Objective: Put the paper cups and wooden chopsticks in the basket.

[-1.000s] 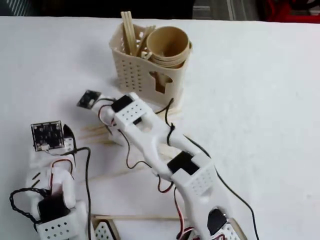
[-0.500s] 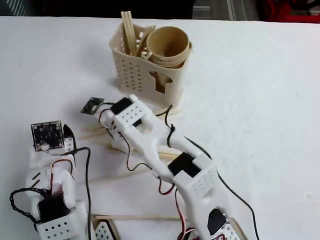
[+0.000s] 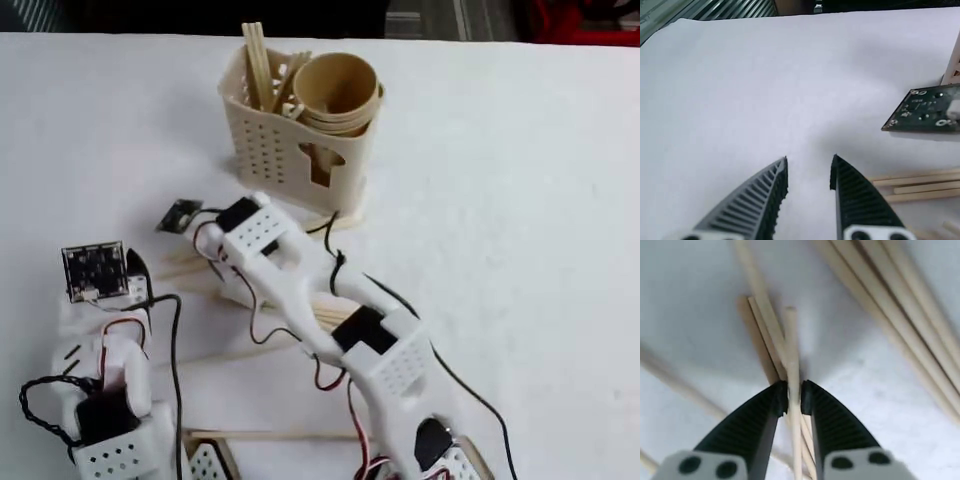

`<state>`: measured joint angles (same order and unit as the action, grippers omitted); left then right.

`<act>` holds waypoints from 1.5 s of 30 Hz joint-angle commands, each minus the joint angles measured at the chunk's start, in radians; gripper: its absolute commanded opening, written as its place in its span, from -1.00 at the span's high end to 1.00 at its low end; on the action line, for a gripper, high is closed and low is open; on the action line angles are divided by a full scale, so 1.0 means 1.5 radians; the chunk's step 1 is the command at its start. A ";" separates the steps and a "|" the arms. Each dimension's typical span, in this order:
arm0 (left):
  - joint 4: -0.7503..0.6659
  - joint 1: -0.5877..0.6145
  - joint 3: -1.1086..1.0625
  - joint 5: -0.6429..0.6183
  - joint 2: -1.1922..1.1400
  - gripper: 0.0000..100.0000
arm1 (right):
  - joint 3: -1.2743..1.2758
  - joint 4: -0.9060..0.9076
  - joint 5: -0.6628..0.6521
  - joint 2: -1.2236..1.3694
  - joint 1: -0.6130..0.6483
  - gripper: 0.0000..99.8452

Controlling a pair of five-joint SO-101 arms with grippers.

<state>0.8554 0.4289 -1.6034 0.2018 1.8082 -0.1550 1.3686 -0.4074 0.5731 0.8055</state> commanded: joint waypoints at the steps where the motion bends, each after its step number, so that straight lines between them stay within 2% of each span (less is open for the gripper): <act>1: -0.014 0.002 0.007 -0.006 0.010 0.70 | -0.002 0.015 0.003 -0.070 -0.024 0.97; 11: -0.014 0.002 0.007 -0.005 0.010 0.70 | -0.002 0.117 0.003 -0.294 -0.035 0.97; 18: -0.014 0.003 0.007 -0.005 0.010 0.70 | 0.001 0.149 0.008 -0.339 -0.033 0.96; 22: -0.014 0.004 0.007 -0.005 0.010 0.70 | 0.046 0.075 0.005 -0.307 -0.031 0.96; 29: -0.014 0.004 0.007 -0.005 0.010 0.70 | 0.169 -0.132 0.003 -0.256 -0.003 0.95; 32: -0.014 0.004 0.007 -0.005 0.010 0.70 | 0.178 -0.156 0.004 -0.238 0.003 0.82; 35: -0.014 0.004 0.007 -0.005 0.010 0.70 | 0.177 -0.112 0.007 -0.237 0.005 0.68; 39: -0.014 0.004 0.007 -0.005 0.010 0.70 | 0.176 -0.043 0.008 -0.245 0.005 0.59; 45: -0.014 0.002 0.007 -0.005 0.010 0.70 | 0.177 -0.039 0.008 -0.206 0.009 0.52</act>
<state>0.8554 0.4289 -1.6034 0.2018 1.8082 0.1212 1.3027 -0.4074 0.2539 0.8040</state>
